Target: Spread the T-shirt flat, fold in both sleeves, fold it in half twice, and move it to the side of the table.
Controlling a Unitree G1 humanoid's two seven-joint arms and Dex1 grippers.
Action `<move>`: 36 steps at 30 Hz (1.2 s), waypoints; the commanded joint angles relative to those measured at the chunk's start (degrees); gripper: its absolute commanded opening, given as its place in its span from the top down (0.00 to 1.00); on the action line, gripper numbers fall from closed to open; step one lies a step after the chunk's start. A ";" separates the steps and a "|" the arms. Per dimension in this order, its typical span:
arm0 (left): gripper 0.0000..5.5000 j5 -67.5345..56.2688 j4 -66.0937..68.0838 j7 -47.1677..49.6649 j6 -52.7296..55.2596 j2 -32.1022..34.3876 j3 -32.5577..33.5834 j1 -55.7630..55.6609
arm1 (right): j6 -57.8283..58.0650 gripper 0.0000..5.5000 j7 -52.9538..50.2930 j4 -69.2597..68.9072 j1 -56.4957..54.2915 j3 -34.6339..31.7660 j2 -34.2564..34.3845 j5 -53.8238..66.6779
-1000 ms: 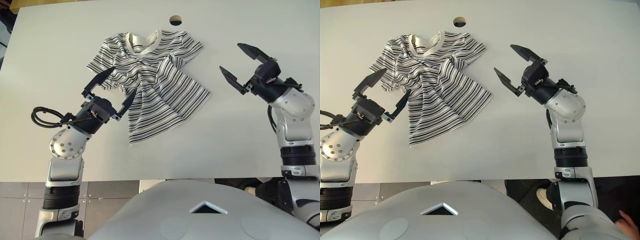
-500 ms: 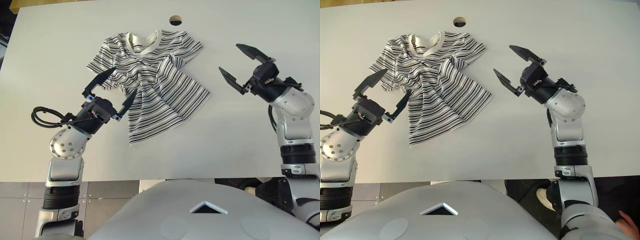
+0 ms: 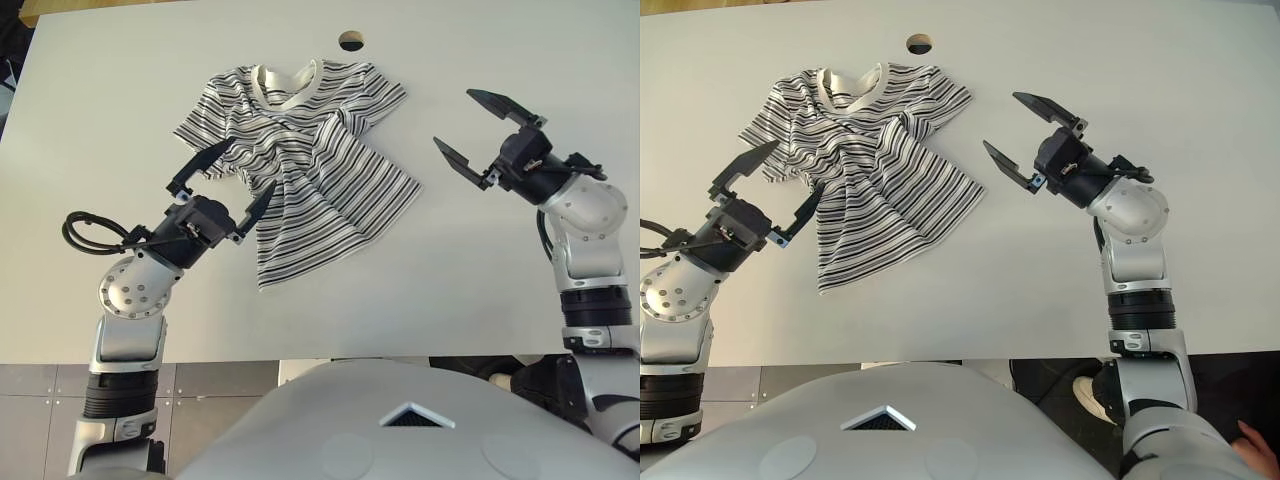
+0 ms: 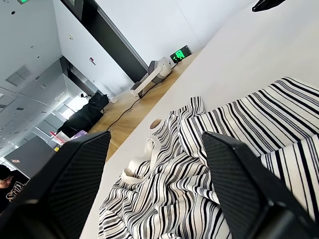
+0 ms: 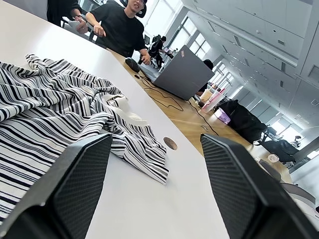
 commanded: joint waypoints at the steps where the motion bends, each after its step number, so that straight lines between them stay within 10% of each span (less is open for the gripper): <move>1: 0.38 1.05 0.38 -0.80 -0.54 0.99 -0.33 -0.67 | -1.10 0.40 0.53 0.53 -0.88 0.96 -0.95 -1.40; 26: 0.38 9.11 0.16 0.09 -1.70 3.80 -0.80 -0.41 | -19.20 0.40 -14.17 33.89 -14.40 18.98 5.34 -29.32; 32: 0.38 8.60 -1.07 -0.17 -1.68 4.10 -0.15 0.74 | -24.09 0.40 -18.27 35.86 -17.01 25.56 -1.25 -40.73; 36: 0.38 8.32 -2.23 -0.10 -1.35 4.21 0.53 1.82 | -25.85 0.40 -3.66 26.13 -14.01 29.10 -9.65 -34.14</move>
